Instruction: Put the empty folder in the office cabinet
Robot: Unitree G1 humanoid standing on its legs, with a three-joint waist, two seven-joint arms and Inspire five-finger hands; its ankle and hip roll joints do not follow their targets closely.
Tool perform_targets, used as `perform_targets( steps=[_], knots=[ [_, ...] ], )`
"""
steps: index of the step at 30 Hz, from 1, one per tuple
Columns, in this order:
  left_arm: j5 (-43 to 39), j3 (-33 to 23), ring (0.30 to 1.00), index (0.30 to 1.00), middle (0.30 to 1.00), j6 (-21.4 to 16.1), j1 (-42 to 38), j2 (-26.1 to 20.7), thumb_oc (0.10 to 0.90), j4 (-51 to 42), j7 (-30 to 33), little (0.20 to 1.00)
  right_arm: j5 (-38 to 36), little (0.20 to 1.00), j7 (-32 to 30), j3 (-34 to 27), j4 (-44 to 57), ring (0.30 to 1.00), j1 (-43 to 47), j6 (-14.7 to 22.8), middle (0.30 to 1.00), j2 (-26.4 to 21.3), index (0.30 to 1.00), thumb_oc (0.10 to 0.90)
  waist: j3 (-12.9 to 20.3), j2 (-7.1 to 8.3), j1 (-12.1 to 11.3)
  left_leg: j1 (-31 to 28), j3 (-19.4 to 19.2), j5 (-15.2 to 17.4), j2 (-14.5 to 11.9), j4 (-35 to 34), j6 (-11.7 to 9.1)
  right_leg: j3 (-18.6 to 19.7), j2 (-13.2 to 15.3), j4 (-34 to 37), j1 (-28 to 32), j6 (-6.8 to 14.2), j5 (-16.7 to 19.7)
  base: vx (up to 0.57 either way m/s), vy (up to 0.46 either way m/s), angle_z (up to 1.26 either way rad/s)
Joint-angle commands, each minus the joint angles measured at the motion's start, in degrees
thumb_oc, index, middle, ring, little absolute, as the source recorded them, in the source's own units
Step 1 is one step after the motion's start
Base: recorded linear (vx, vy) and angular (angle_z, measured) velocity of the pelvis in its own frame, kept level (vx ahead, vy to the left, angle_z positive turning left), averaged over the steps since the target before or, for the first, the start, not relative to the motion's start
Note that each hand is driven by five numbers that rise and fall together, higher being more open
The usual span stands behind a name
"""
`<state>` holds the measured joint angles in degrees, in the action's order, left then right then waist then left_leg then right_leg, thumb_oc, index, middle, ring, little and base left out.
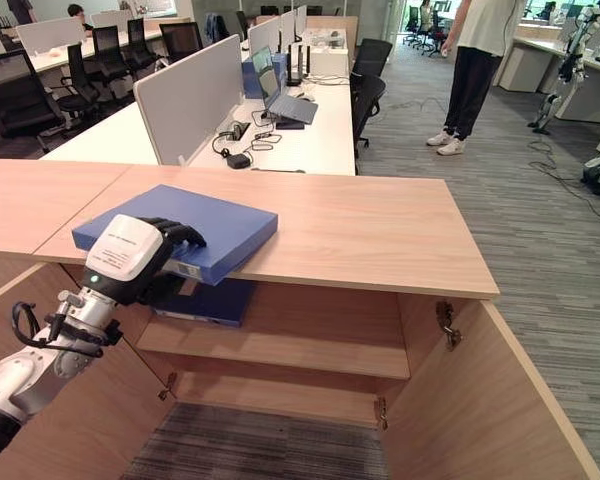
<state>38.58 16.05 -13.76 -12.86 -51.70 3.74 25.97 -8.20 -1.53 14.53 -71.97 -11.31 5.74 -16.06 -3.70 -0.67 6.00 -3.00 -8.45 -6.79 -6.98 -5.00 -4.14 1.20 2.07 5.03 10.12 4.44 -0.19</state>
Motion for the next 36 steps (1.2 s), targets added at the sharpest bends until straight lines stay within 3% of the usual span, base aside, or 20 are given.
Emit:
perform_targets(
  steps=[1,3,8,9,10,14,16,19,28,30,36],
  knots=[
    [-3.8,-5.0,0.300,0.300,0.300,-0.3,-7.4,-0.4,0.400,-2.2,-0.2,0.300,-1.4,0.900,-0.4,-0.8,0.0,0.900,2.6,0.3,0.900,0.0,0.900,0.800,-1.2,1.59,0.1,-6.4,-3.9,5.9,0.3,0.2,-1.1,1.1,-0.4,-0.6,-0.3,3.4,-5.9,0.00,0.000,0.00],
    [-5.0,-5.9,0.300,0.300,0.300,-0.7,-6.8,0.2,0.400,-3.4,-0.5,0.300,-1.4,0.900,-0.3,-0.9,-0.1,0.900,2.6,0.2,0.900,0.1,0.900,0.800,-1.2,1.65,0.0,-6.3,-3.9,5.9,0.4,0.2,-1.1,1.1,-0.3,-0.6,-0.4,3.4,-5.9,0.00,0.000,0.00],
    [-15.7,-12.4,0.300,0.300,0.300,-3.4,-4.0,6.8,0.400,-13.2,-2.9,0.300,-0.6,0.900,-0.4,-0.8,-0.3,0.900,2.9,-0.6,0.900,0.6,0.900,0.800,-1.2,1.75,-0.5,-6.2,-3.6,6.0,0.7,0.2,-0.8,1.2,0.0,-0.5,-0.4,3.2,-5.6,0.00,0.000,0.00],
    [-26.2,-14.2,0.300,0.300,0.300,-6.0,-4.3,10.8,0.400,-17.8,-3.0,0.300,-0.4,0.900,-0.2,-0.5,-0.3,0.900,3.1,-1.0,0.900,0.6,0.900,0.800,-1.2,1.73,-0.7,-6.1,-3.4,6.0,0.9,0.2,-0.6,1.3,0.2,-0.4,-0.5,3.1,-5.5,0.00,0.000,0.00],
    [-26.4,-14.4,0.300,0.300,0.300,-5.9,-4.1,10.8,0.400,-18.0,-3.2,0.300,-0.4,0.900,-0.1,-0.5,-0.2,0.900,3.1,-1.0,0.900,0.5,0.900,0.800,-1.2,1.68,-0.7,-6.1,-3.4,6.0,0.9,0.2,-0.6,1.3,0.2,-0.4,-0.5,3.1,-5.5,0.00,0.000,0.00],
    [-43.3,-14.5,0.300,0.300,0.300,-9.3,-5.9,15.2,0.400,-23.4,-8.9,0.300,-0.1,0.900,0.2,-0.4,0.3,0.900,3.8,-1.5,0.900,-0.1,0.900,0.800,-1.3,1.34,-0.7,-6.2,-3.1,6.1,1.2,0.1,-0.3,1.3,0.4,-0.4,-0.6,3.1,-5.4,0.00,0.000,0.00],
    [-47.2,-14.4,0.300,0.300,0.300,-9.5,-6.4,16.0,0.400,-24.2,-10.7,0.300,-0.1,0.900,0.2,-0.6,0.6,0.900,4.1,-1.7,0.900,-0.3,0.900,0.800,-1.3,1.20,-0.8,-6.2,-3.1,6.2,1.2,0.1,-0.3,1.3,0.4,-0.3,-0.6,3.1,-5.4,0.00,0.000,0.00],
    [-60.3,-10.1,0.300,0.300,0.300,-8.5,-9.2,18.0,0.400,-28.0,-17.7,0.300,0.6,0.900,0.5,-0.3,1.1,0.900,5.2,-2.5,0.900,-1.1,0.900,0.800,-1.3,0.74,-0.8,-6.2,-2.8,6.3,1.4,0.0,0.0,1.4,0.7,-0.4,-0.6,3.2,-5.3,-0.01,0.008,0.01],
    [-83.5,0.2,0.300,0.300,0.300,-7.1,-17.7,23.5,0.400,-30.8,-27.0,0.300,1.5,0.900,1.1,2.1,0.8,0.900,7.6,-3.5,0.900,-1.2,0.900,0.800,-1.5,0.10,-0.3,-6.5,-2.5,6.4,1.8,0.0,0.2,1.3,1.0,-0.7,-0.4,3.3,-5.4,-0.01,0.003,0.01],
    [-92.8,2.6,0.300,0.300,0.300,-6.1,-18.6,23.2,0.400,-29.6,-30.1,0.300,2.4,0.900,1.3,3.2,0.5,0.900,7.9,-3.7,0.900,-1.4,0.900,0.800,-1.6,-0.13,0.0,-7.1,-2.6,7.0,2.0,0.0,0.3,1.3,1.3,-0.6,0.2,3.5,-5.9,0.00,0.000,0.00],
    [-97.0,3.3,0.300,0.300,0.300,-5.3,-18.5,21.7,0.400,-26.7,-30.8,0.300,3.5,0.900,1.3,3.8,-0.7,0.900,7.5,-4.0,0.900,-1.5,0.900,0.800,-1.6,-0.40,0.2,-7.3,-2.6,7.0,2.2,0.0,0.4,1.3,1.3,-0.7,0.2,3.6,-5.9,0.00,0.000,0.00]
  ],
)
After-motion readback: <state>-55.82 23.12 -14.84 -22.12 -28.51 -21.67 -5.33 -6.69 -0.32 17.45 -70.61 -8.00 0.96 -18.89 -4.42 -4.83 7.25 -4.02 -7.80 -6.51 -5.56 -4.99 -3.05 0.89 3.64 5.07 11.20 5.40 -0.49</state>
